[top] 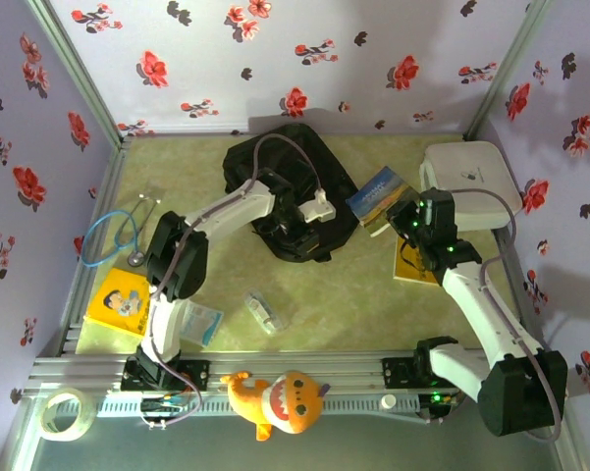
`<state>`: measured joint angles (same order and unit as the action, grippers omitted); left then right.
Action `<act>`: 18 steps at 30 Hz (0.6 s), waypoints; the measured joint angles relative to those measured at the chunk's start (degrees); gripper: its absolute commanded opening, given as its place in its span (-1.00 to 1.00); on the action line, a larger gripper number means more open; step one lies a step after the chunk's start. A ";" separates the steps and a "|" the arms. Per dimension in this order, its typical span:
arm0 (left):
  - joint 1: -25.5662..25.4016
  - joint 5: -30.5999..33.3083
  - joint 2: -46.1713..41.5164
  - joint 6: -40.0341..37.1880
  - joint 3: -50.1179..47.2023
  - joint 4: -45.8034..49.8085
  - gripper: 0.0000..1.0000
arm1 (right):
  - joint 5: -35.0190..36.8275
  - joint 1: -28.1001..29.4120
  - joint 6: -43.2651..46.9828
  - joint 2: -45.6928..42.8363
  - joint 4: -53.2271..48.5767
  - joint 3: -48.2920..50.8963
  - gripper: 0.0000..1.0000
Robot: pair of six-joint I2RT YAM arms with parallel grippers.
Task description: Pack books, pencil case, and school supplies into a backpack
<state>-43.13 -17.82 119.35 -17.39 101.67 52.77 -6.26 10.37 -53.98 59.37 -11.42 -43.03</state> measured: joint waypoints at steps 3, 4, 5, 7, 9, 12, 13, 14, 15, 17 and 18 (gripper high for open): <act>0.00 0.00 1.53 -0.87 0.52 0.24 -0.27 | -0.22 0.00 0.00 0.39 0.02 0.02 -0.83; 0.00 -0.02 1.88 -1.11 0.63 0.48 -0.27 | -0.33 0.00 0.00 0.44 0.07 0.04 -0.83; 0.00 0.00 2.23 -1.42 0.85 0.85 -0.27 | -0.39 0.00 -0.02 0.44 0.22 0.17 -0.83; 0.00 0.02 2.84 -1.97 1.40 1.51 -0.33 | -0.48 0.00 0.00 0.44 0.48 0.26 -0.82; 0.00 0.26 3.43 -2.49 2.08 2.05 -0.43 | -0.63 0.00 0.00 0.44 0.59 0.33 -0.82; 0.00 0.96 3.96 -2.80 2.56 2.21 -0.54 | -0.83 0.00 0.00 0.44 0.66 0.33 -0.82; 0.00 1.18 4.07 -2.91 2.78 2.23 -0.59 | -0.87 0.00 0.00 0.44 0.66 0.33 -0.82; 0.00 1.31 4.13 -2.97 2.89 2.19 -0.63 | -0.87 0.00 0.00 0.44 0.66 0.33 -0.82; 0.00 1.42 4.13 -3.15 2.97 2.23 -0.67 | -0.87 0.00 0.00 0.44 0.68 0.33 -0.82; 0.00 1.79 4.13 -3.41 3.30 2.32 -0.75 | -0.87 0.00 0.02 0.44 0.66 0.33 -0.82; 0.00 1.97 4.13 -3.58 3.52 2.36 -0.77 | -0.87 0.00 0.02 0.44 0.66 0.33 -0.82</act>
<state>-43.13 -15.86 123.48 -20.97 105.19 55.13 -7.14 10.37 -53.95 59.81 -10.76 -42.70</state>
